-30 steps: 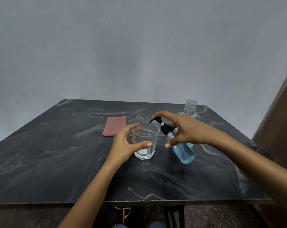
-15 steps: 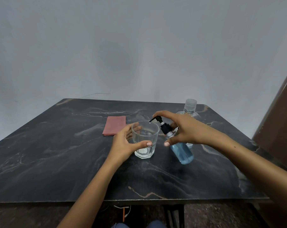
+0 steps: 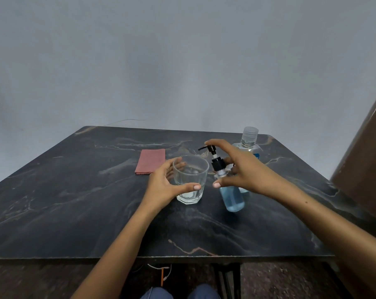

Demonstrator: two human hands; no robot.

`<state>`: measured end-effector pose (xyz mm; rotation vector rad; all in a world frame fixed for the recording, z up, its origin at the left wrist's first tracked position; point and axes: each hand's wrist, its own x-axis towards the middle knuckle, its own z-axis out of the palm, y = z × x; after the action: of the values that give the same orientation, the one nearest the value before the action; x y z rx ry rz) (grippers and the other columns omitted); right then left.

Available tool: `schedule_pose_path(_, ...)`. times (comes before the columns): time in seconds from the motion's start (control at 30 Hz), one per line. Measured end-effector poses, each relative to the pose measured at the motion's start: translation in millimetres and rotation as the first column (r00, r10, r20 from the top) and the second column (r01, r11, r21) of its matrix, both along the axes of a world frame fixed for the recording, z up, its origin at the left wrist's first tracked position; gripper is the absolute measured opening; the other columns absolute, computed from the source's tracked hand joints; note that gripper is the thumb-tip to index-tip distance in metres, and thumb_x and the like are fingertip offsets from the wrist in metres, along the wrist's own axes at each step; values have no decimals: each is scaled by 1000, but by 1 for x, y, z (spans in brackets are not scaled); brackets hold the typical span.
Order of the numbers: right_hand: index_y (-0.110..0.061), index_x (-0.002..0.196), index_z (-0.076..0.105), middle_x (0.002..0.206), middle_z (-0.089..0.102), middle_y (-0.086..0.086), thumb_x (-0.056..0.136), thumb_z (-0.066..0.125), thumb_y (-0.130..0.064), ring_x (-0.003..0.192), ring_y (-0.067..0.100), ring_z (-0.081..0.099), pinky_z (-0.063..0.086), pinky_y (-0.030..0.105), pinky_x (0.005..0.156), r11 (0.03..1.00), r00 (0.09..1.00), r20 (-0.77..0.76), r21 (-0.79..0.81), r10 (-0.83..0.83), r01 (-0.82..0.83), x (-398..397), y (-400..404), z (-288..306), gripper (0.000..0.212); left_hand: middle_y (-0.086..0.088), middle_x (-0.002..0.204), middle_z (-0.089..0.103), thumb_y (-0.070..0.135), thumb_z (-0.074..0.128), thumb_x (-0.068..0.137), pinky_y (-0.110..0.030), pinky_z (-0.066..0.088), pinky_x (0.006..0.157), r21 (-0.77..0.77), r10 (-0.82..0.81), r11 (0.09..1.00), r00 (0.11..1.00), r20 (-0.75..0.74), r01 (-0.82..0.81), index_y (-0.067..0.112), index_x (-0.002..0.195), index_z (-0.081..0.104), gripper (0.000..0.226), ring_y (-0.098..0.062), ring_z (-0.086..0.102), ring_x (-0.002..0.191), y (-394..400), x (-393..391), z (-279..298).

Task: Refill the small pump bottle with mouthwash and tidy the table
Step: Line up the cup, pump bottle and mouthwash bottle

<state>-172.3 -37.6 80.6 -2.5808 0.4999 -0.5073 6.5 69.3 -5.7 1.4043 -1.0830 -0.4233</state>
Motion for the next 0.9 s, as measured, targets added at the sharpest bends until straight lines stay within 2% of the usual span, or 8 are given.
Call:
schedule_pose_path(0.07,-51,132,28,112,57,-19,68,84,-17,102,5,61,55,35,87,998,994,99,42,-40,35,-3,3,-11,91,5,122,63,49,86,37,-19,44,94,-5,18,1000,1000,17,-18,19,130,50,105,-3,58,113,0,0,0)
schedule_pose_path(0.17,-57,136,17,106,50,-35,68,83,-18,97,-15,55,49,25,90,993,959,260,62,-116,104,-5,8,-34,103,6,118,65,51,86,37,-24,47,93,-12,49,999,998,32,-48,22,127,52,100,-5,60,110,0,-1,-1)
schedule_pose_path(0.27,-51,142,8,110,50,-22,69,83,-23,101,-7,53,45,21,90,974,910,349,111,-223,196,-3,11,-53,108,10,113,66,53,86,36,-17,47,88,-9,64,998,997,31,-64,27,124,53,97,-1,61,106,0,-1,0)
schedule_pose_path(0.37,-37,139,19,111,55,-17,70,82,-24,95,-10,57,47,14,87,955,884,370,186,-286,231,3,10,-60,95,9,113,66,50,88,35,-16,47,88,2,64,998,998,-1,-64,26,123,54,97,-1,61,107,-2,2,-1)
schedule_pose_path(0.47,-26,135,28,120,62,2,72,81,-20,110,16,59,50,35,96,934,872,357,250,-334,255,11,9,-62,83,4,115,66,45,90,33,-25,48,94,24,77,997,996,-46,-76,18,127,54,105,-7,61,108,-7,9,0)
schedule_pose_path(0.5,-23,133,29,121,62,5,72,81,-18,112,19,59,49,38,97,930,869,355,255,-344,265,15,9,-62,80,3,116,66,46,90,31,-28,48,95,37,80,996,995,-52,-78,17,127,54,106,-9,61,108,-9,12,2)
schedule_pose_path(0.77,-7,130,33,126,57,13,78,74,-10,117,24,54,41,27,97,913,849,343,216,-403,347,55,0,-58,66,-6,121,64,46,89,29,-35,48,98,150,46,988,999,-12,-44,11,128,52,112,-16,60,111,-25,43,19)
schedule_pose_path(0.9,-4,135,30,129,55,16,81,71,-7,119,27,54,42,29,97,877,825,306,246,-474,413,77,-17,-54,68,-2,121,64,52,88,26,-39,47,100,199,36,979,999,19,-39,12,129,51,117,-18,59,114,-40,58,25)
